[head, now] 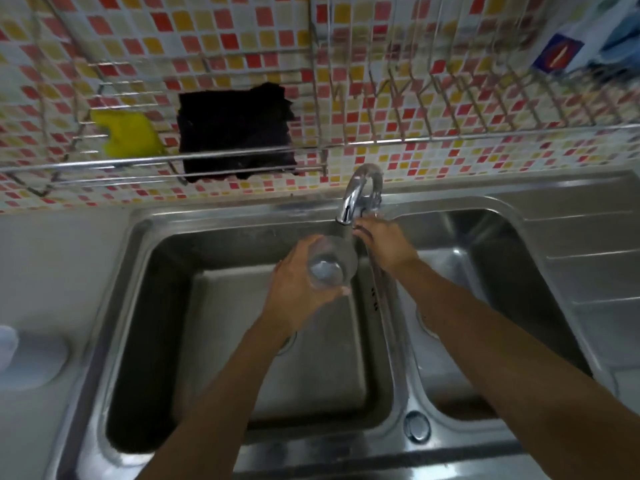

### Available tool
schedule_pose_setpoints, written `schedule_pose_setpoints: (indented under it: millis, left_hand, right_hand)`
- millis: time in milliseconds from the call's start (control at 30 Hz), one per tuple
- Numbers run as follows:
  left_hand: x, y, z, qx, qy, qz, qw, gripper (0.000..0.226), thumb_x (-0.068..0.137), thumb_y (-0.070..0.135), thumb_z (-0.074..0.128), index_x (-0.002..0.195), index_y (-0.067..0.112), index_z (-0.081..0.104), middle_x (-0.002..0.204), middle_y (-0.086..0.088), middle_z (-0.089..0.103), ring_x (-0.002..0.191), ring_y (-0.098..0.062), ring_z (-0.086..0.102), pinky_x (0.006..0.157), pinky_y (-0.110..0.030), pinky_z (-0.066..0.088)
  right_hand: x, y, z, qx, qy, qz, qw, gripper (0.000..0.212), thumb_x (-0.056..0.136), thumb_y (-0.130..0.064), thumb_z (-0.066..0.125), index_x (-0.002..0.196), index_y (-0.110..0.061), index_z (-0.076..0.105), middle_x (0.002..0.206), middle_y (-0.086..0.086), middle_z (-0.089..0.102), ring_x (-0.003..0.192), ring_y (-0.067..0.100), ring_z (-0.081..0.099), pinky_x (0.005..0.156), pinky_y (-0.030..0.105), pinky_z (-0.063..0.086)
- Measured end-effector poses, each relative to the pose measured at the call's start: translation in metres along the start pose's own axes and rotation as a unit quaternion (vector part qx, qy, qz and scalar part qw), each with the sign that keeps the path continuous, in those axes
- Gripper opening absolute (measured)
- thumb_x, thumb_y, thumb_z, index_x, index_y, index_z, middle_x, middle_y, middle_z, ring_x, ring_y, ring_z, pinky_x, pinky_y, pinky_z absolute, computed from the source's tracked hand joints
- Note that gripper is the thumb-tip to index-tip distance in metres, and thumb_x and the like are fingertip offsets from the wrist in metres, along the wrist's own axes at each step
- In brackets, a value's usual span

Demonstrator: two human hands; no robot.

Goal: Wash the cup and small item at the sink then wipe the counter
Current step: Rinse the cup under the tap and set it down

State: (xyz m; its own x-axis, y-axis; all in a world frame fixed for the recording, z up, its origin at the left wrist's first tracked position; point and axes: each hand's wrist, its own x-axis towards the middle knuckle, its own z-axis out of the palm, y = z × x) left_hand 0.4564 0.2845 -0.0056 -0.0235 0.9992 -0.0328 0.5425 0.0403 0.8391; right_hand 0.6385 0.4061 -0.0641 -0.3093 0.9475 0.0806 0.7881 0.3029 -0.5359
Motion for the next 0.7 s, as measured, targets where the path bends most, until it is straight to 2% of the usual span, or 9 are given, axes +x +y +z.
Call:
schedule_pose_setpoints:
  millis: [167,267,367,433,533,700]
  left_hand:
    - [0.008,0.003,0.007,-0.011,0.032,0.001,0.999,0.082,0.058,0.028,0.090,0.127,0.033,0.046,0.118,0.018,0.054,0.107,0.003,0.049,0.078,0.004,0.035]
    - [0.011,0.004,0.010,-0.003,0.030,0.006,1.000,0.082,0.057,0.027,0.091,0.126,0.032,0.048,0.118,0.013,0.054,0.107,-0.001,0.050,0.079,0.005,0.033]
    - [0.006,0.003,0.016,0.016,-0.003,-0.003,1.000,0.081,0.055,0.033,0.091,0.125,0.034,0.049,0.116,0.016,0.054,0.104,0.002,0.050,0.078,0.005,0.033]
    - [0.002,-0.001,0.020,0.026,-0.021,-0.012,0.999,0.079,0.055,0.035,0.090,0.122,0.034,0.049,0.113,0.019,0.054,0.100,0.005,0.050,0.078,0.007,0.031]
    - [0.000,-0.007,0.024,0.012,0.015,-0.045,0.999,0.076,0.056,0.032,0.090,0.115,0.040,0.044,0.106,0.027,0.050,0.095,0.008,0.049,0.075,0.008,0.030]
    - [0.003,-0.010,0.032,0.015,0.021,-0.044,0.999,0.080,0.055,0.033,0.090,0.124,0.027,0.049,0.112,0.017,0.052,0.105,-0.001,0.049,0.079,0.000,0.035]
  right_hand:
    - [-0.004,0.012,0.005,-0.024,0.024,-0.064,0.997,0.023,0.097,-0.018,0.052,0.116,-0.011,0.061,0.118,0.016,0.062,0.105,0.032,0.060,0.091,0.041,0.050]
    - [-0.006,0.024,0.019,-0.060,0.073,-0.107,0.990,0.032,0.086,0.002,0.060,0.117,-0.007,0.063,0.122,0.018,0.062,0.115,0.035,0.059,0.095,0.043,0.050]
    - [-0.004,0.027,0.033,-0.058,0.120,-0.124,0.983,0.039,0.078,0.011,0.064,0.115,-0.001,0.063,0.121,0.021,0.063,0.119,0.036,0.057,0.109,0.044,0.033]
    - [-0.001,0.028,0.042,-0.059,0.157,-0.138,0.976,0.034,0.078,0.010,0.066,0.111,0.002,0.065,0.117,0.022,0.065,0.116,0.036,0.059,0.111,0.046,0.028]
    - [0.002,0.037,0.054,-0.049,0.160,-0.148,0.975,0.025,0.086,0.003,0.060,0.110,0.001,0.066,0.118,0.020,0.065,0.121,0.032,0.056,0.113,0.051,0.030]
    - [0.004,0.037,0.052,-0.036,0.157,-0.141,0.977,0.024,0.093,-0.014,0.053,0.107,-0.001,0.067,0.114,0.018,0.067,0.118,0.030,0.058,0.115,0.046,0.029]
